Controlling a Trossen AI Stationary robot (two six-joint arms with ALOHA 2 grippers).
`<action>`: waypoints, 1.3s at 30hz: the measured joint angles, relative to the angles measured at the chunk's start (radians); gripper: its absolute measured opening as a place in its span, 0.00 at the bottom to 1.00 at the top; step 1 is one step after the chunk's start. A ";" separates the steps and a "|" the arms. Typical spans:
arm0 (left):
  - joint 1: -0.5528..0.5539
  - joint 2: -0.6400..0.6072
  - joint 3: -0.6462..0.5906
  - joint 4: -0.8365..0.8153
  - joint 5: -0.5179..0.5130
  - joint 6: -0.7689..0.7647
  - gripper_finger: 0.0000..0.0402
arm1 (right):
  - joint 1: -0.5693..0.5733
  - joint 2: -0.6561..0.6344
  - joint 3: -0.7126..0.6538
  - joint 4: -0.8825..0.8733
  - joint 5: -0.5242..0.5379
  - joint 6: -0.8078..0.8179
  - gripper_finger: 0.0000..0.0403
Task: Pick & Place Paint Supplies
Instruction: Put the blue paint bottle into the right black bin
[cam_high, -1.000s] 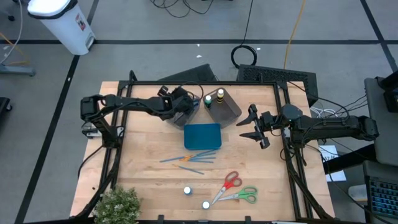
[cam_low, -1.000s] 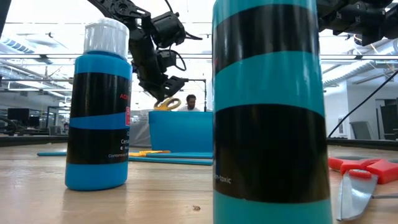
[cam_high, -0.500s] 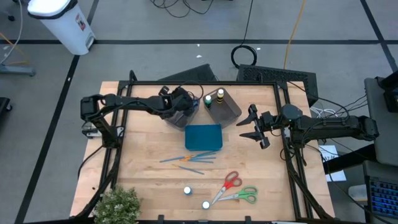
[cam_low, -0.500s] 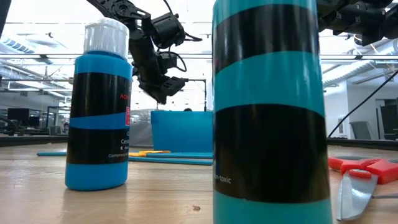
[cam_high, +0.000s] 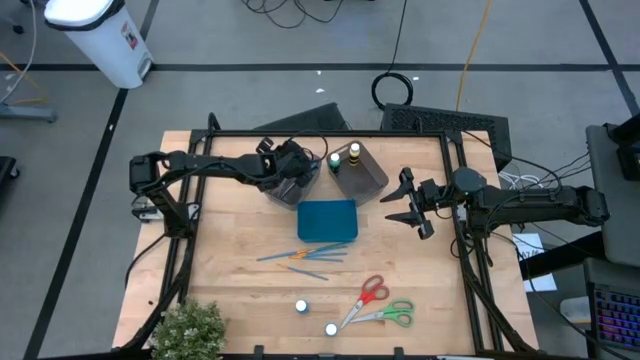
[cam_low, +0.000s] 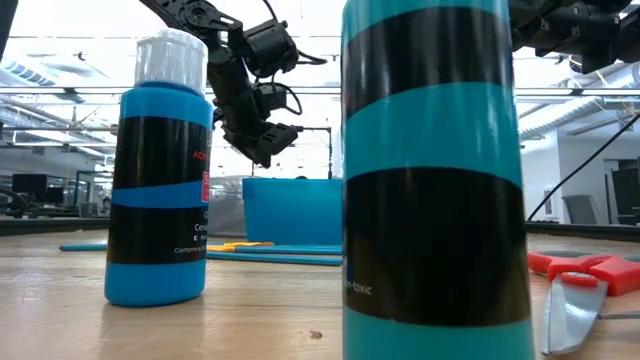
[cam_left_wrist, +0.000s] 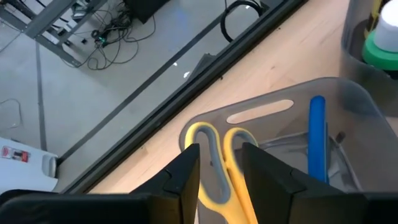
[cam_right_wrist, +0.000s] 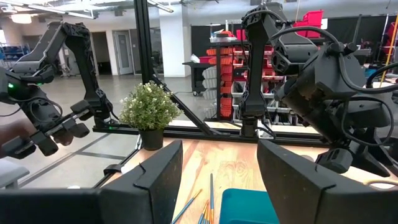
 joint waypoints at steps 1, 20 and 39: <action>-0.002 0.000 0.000 -0.002 0.008 0.000 0.32 | 0.000 0.000 0.000 0.000 0.000 0.000 0.49; -0.146 -0.074 0.138 0.011 0.231 0.097 0.32 | 0.000 0.000 0.000 -0.016 0.000 0.000 0.49; -0.345 -0.079 0.135 0.142 0.702 0.009 0.32 | 0.000 0.000 0.000 -0.015 0.000 0.000 0.49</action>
